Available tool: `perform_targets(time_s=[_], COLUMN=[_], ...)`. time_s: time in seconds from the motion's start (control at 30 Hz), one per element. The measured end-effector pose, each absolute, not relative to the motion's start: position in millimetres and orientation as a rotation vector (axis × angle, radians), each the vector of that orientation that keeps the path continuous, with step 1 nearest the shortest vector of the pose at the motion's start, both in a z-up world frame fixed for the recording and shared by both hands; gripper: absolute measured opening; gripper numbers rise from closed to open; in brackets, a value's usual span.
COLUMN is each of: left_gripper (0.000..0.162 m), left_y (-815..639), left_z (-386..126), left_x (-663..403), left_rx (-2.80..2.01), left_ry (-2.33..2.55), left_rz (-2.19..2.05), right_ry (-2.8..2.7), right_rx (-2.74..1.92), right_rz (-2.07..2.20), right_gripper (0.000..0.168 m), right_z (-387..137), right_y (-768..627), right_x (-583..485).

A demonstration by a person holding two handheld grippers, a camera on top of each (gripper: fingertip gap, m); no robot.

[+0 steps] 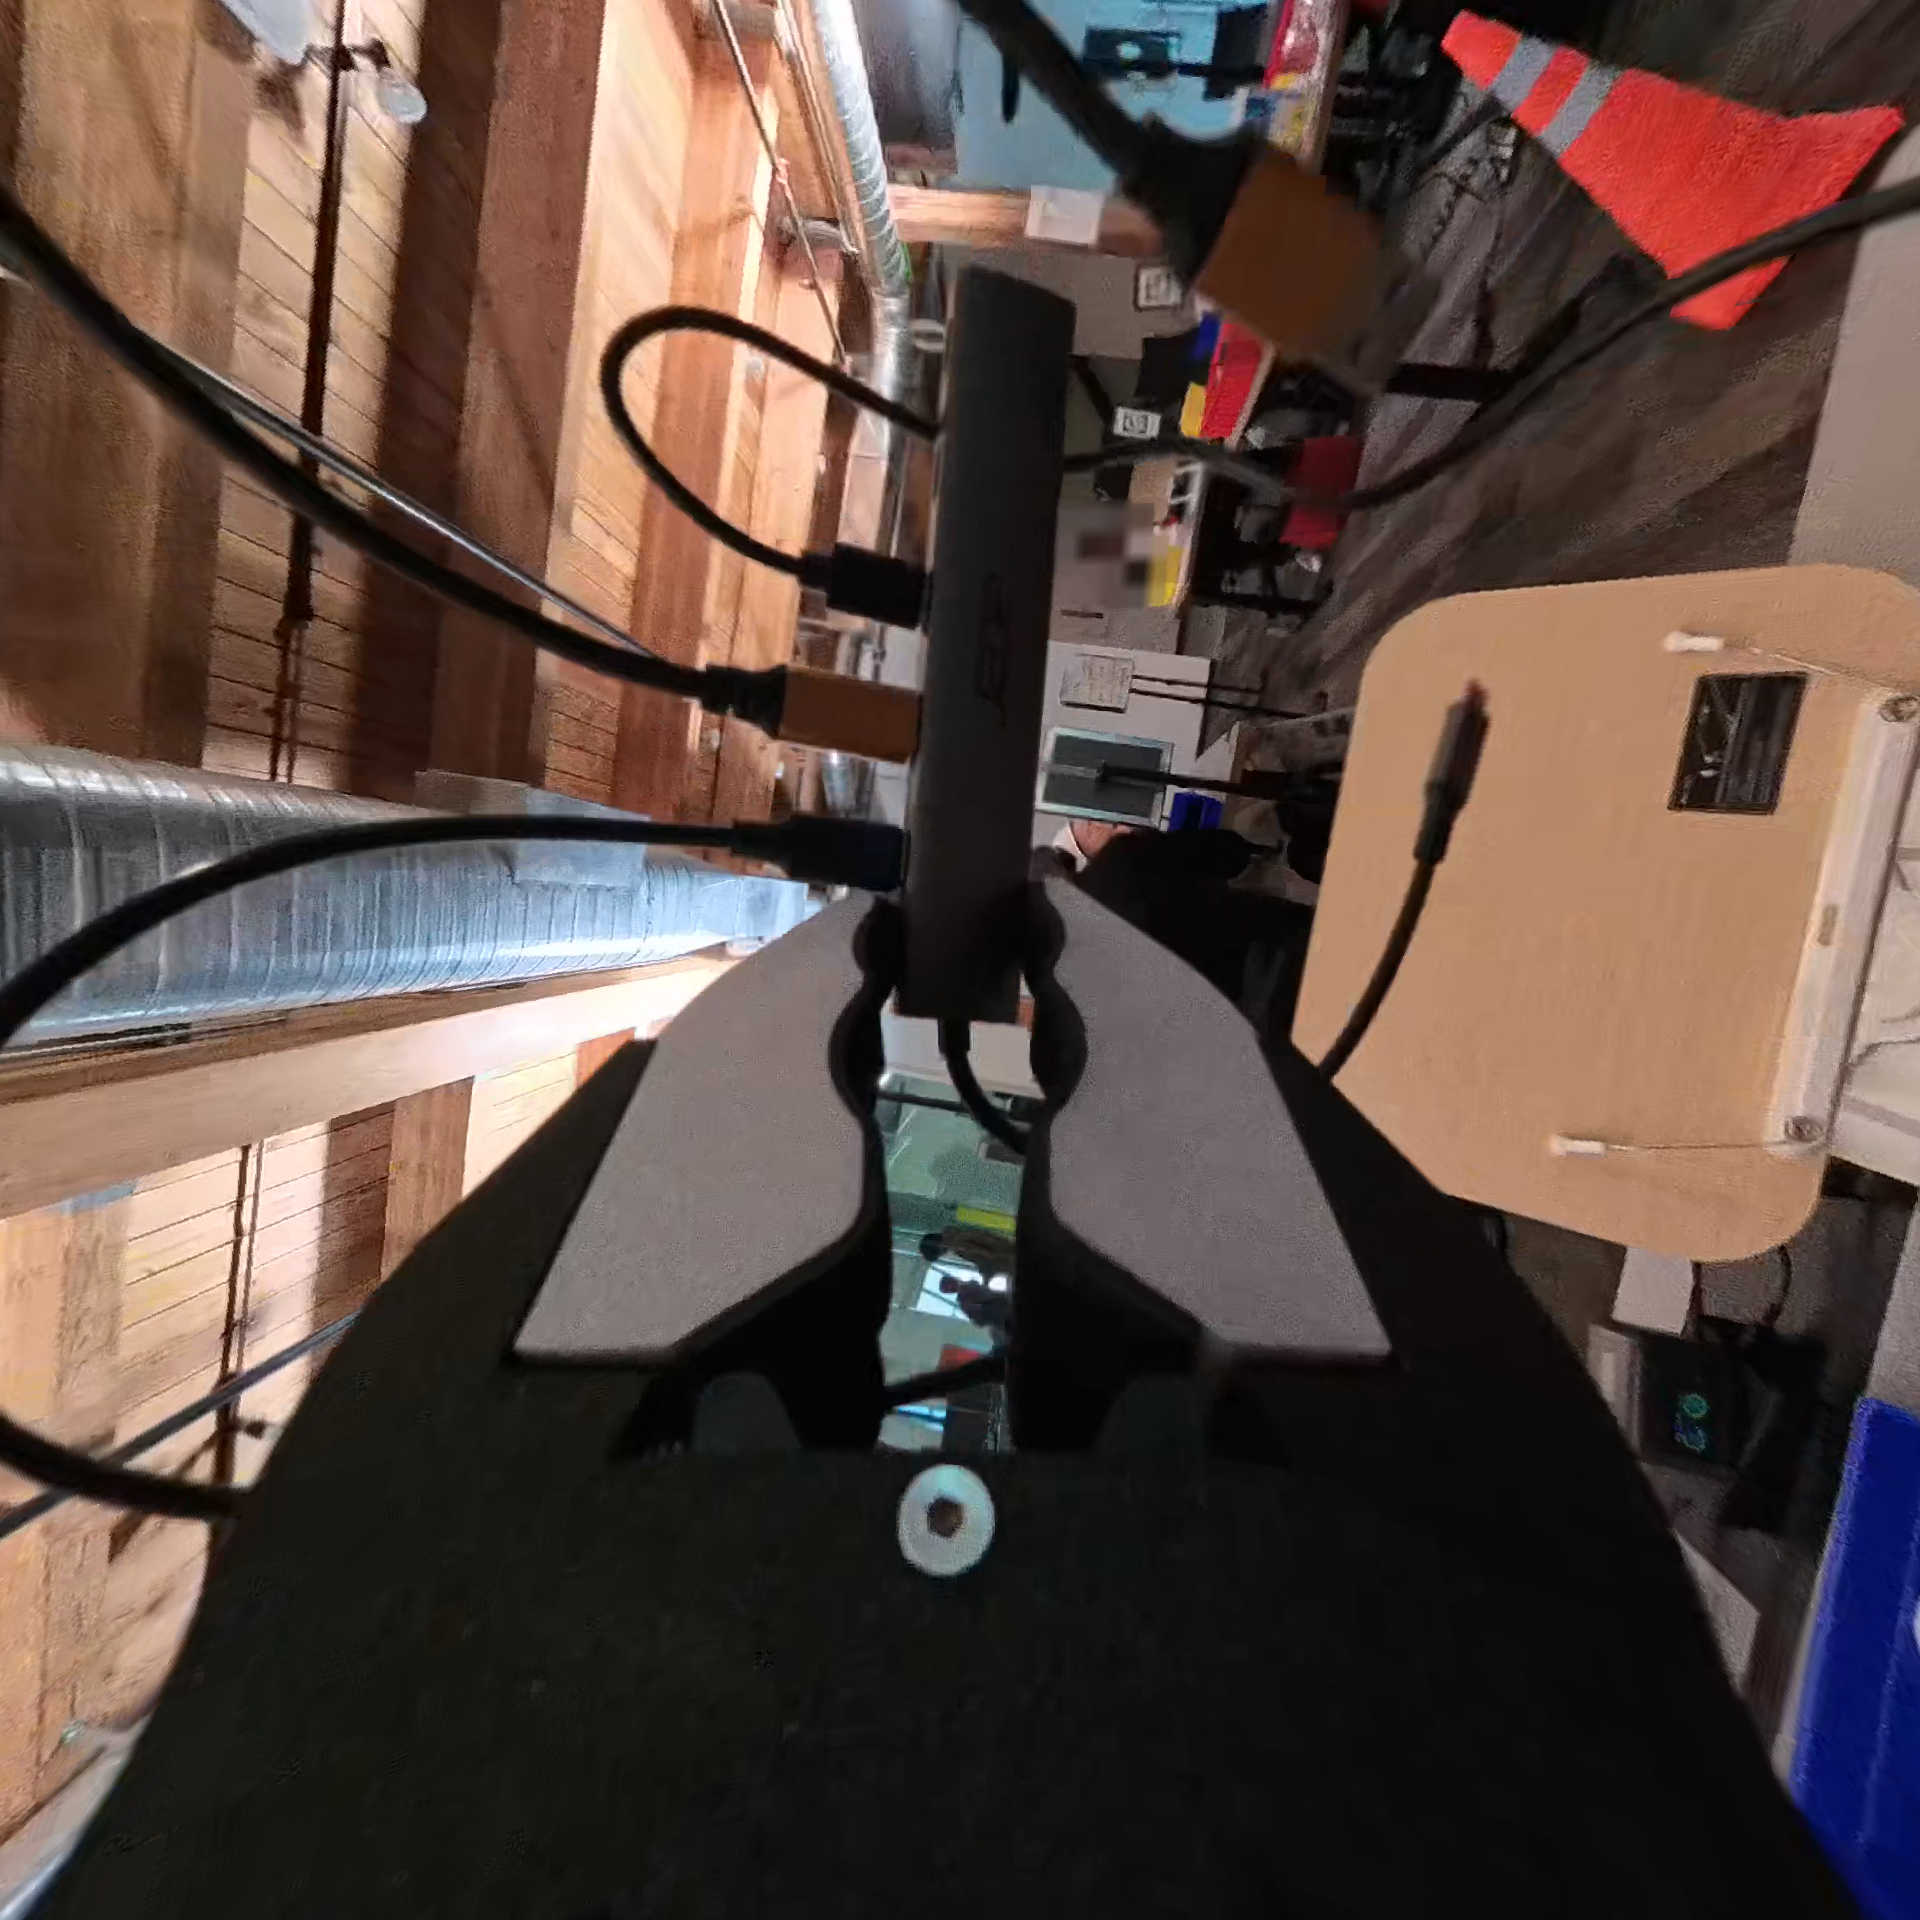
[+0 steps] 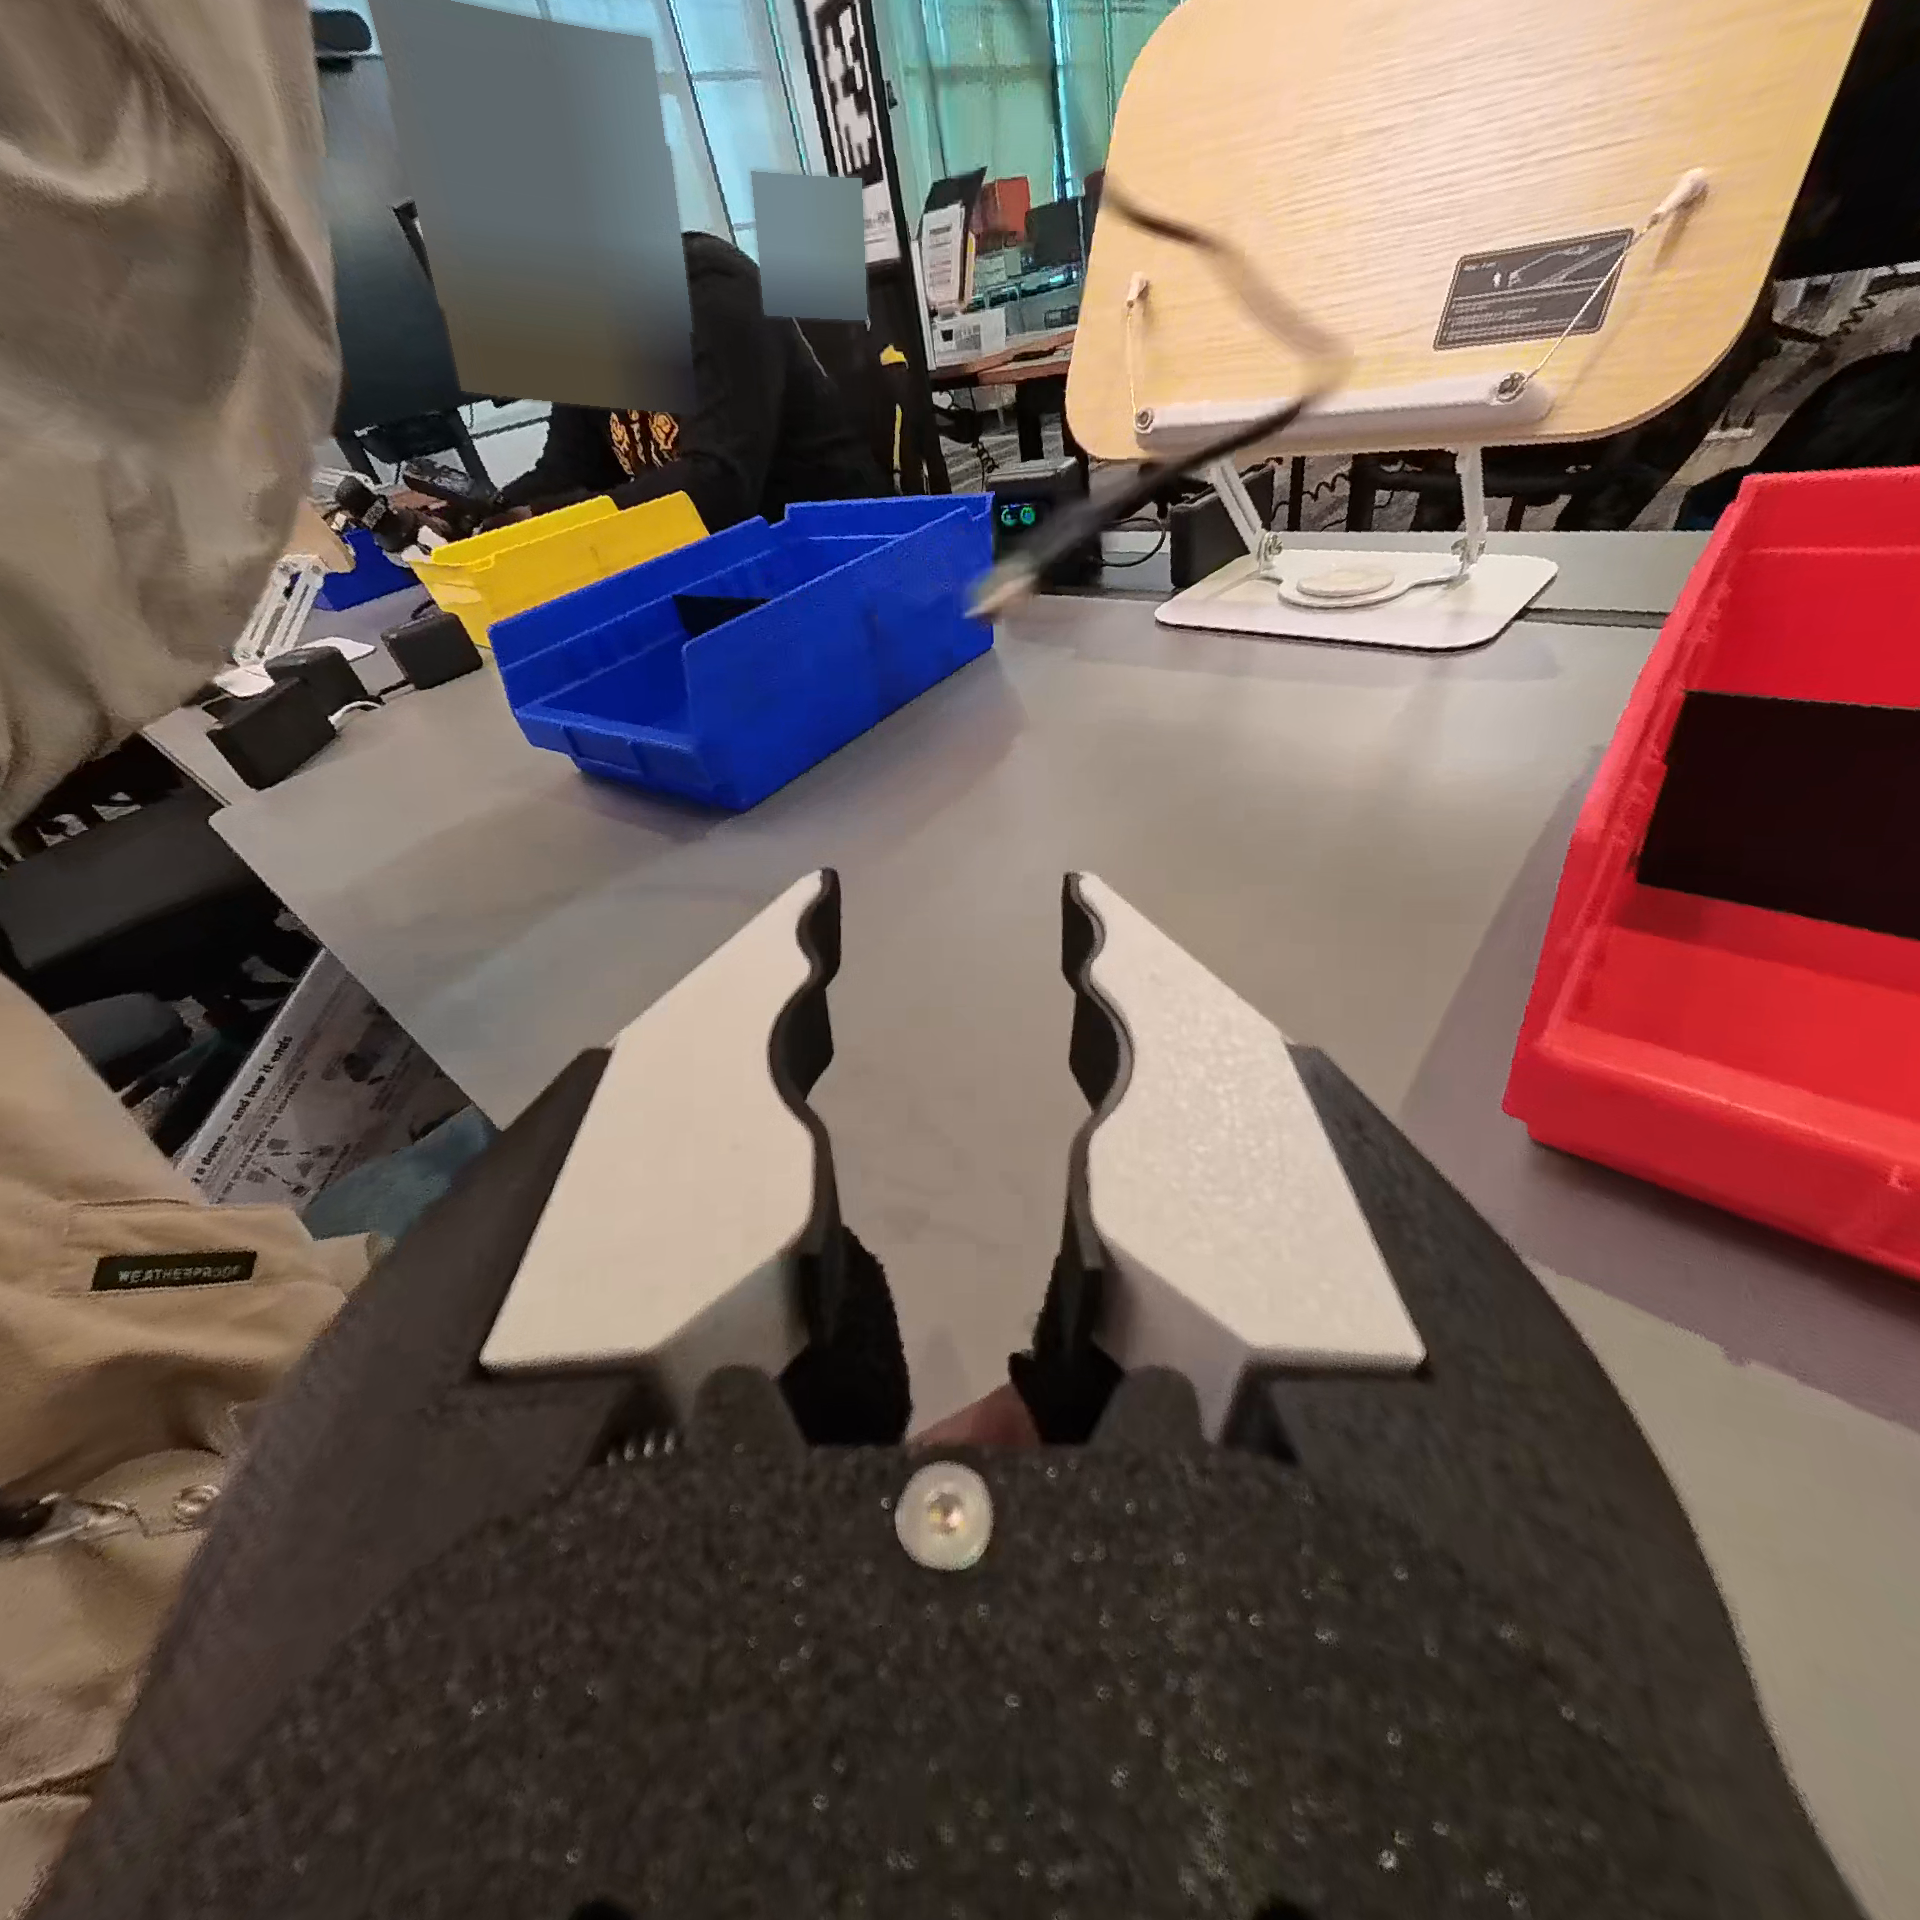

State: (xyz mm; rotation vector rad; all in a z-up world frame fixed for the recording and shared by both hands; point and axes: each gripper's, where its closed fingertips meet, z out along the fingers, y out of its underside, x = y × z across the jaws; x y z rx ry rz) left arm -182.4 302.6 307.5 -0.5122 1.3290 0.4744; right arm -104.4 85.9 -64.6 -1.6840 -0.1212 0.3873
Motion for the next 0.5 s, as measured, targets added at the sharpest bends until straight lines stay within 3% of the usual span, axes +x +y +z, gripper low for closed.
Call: perform_targets(time_s=[0.27, 0.5], left_gripper=[0.023, 0.023], left_y=[329.9, 288.2], left_z=[168.0, 70.2], left_x=[-164.5, -167.3], left_rx=[-0.503, -0.501], left_ry=[1.483, 1.63], left_rz=[0.626, 0.516], right_ry=[-0.122, -0.327], right_rx=[-1.678, -1.595], right_rz=[0.419, 0.407], right_gripper=[0.042, 0.045], right_z=[-47.8, 19.8], right_y=[91.8, 133.5], right_x=[-92.4, -115.6])
